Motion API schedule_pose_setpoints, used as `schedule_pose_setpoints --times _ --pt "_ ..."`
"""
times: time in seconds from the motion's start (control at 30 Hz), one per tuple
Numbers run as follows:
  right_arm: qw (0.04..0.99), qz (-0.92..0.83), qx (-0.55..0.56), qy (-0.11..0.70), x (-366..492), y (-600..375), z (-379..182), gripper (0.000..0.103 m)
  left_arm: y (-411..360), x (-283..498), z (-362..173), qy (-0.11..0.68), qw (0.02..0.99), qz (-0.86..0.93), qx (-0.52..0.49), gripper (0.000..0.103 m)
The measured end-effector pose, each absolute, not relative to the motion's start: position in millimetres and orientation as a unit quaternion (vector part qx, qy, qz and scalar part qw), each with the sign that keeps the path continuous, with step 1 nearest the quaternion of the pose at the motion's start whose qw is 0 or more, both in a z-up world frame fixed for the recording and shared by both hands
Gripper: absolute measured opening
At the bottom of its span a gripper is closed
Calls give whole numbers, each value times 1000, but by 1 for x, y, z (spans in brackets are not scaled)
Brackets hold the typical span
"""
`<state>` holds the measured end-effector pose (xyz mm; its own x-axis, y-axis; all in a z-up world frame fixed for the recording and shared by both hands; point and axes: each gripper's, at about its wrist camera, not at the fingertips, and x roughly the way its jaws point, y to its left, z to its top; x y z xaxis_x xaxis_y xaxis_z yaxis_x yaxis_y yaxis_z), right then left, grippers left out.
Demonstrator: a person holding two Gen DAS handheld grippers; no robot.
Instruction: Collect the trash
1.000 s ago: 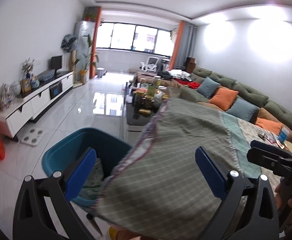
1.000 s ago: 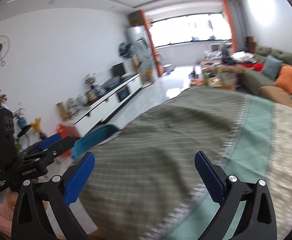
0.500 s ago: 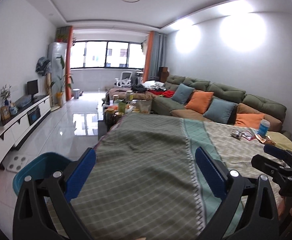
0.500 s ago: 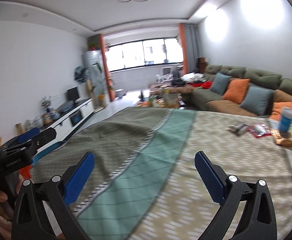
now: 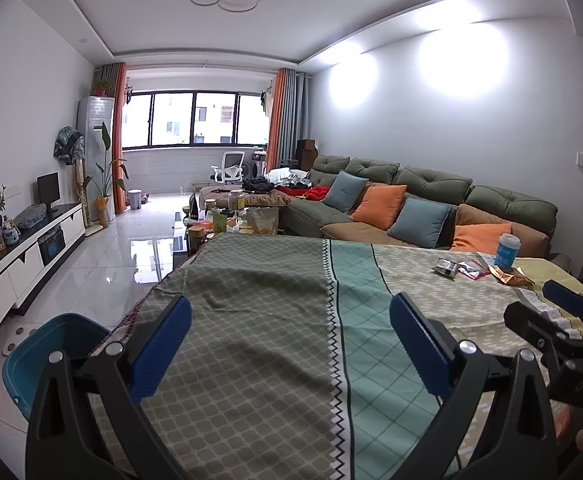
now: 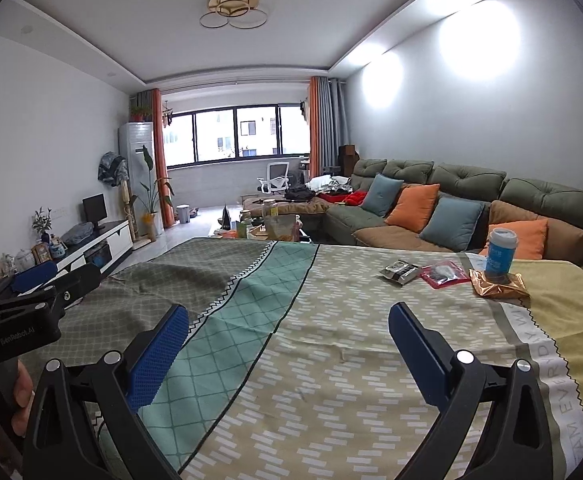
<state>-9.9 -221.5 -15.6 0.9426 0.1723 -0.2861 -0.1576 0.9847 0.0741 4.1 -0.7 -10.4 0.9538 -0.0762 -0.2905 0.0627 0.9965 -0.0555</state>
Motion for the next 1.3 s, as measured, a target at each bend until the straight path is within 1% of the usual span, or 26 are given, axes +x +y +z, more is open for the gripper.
schedule_pose_setpoints --times 0.5,1.3 --pt "989 61 32 129 -19 -229 -8 99 -7 -4 -8 118 993 -19 -7 99" --pt "992 44 35 110 -24 -234 -1 99 -8 -9 -5 99 995 -8 -5 99"
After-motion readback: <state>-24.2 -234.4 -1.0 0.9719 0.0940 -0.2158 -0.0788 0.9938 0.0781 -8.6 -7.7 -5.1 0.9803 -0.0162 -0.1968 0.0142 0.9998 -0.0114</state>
